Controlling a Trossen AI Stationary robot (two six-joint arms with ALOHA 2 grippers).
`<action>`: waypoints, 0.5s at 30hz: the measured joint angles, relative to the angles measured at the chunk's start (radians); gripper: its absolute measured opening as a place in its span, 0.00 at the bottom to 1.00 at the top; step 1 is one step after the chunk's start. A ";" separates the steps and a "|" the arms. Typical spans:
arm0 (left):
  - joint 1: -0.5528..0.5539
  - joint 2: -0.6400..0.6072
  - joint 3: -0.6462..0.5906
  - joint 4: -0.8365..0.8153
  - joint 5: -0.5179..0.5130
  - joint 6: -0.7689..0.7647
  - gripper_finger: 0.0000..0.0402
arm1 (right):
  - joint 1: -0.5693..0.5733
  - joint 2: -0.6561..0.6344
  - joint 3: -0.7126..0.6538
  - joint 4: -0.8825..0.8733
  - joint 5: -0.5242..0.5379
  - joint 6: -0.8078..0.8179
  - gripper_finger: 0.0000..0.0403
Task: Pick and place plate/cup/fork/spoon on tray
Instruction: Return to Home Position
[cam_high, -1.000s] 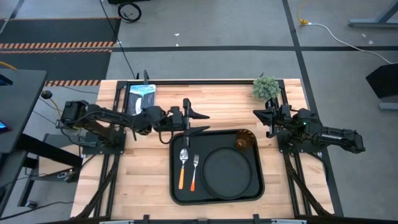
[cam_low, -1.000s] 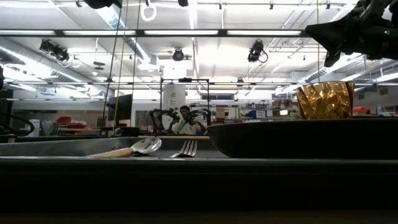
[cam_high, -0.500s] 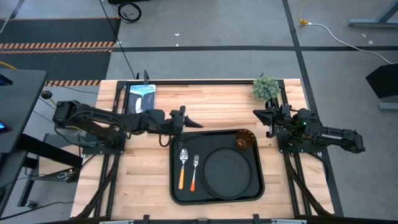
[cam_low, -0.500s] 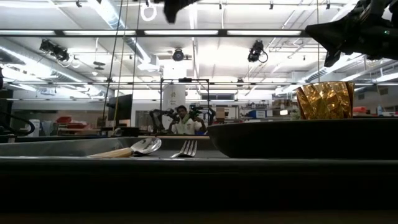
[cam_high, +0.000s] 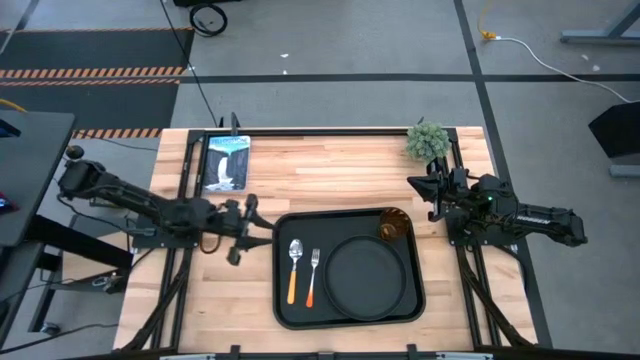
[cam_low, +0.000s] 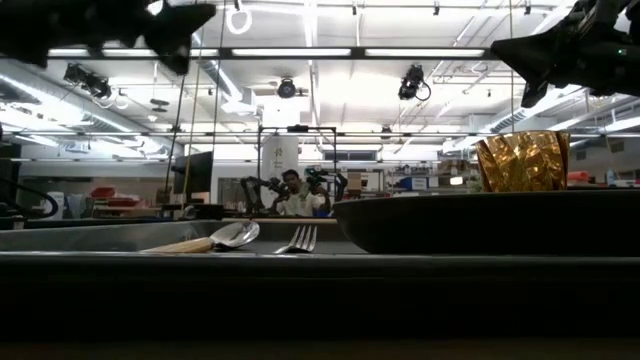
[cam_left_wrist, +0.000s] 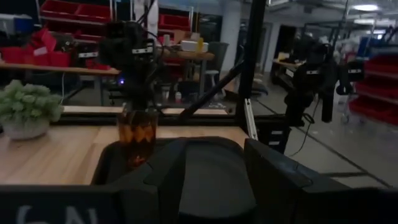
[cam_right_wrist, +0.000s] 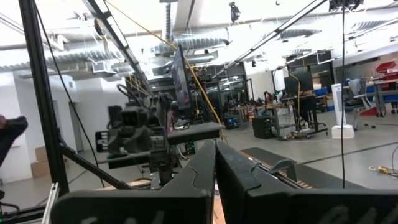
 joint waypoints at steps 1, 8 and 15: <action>0.002 -0.033 -0.027 0.003 0.000 -0.007 0.43 | 0.000 0.000 0.000 0.000 0.000 0.000 0.05; 0.053 -0.303 -0.212 -0.033 0.007 -0.069 0.43 | 0.000 0.000 0.000 0.000 0.000 0.000 0.05; 0.145 -0.588 -0.249 -0.271 0.167 -0.041 0.43 | 0.000 0.000 0.000 0.000 0.000 0.000 0.05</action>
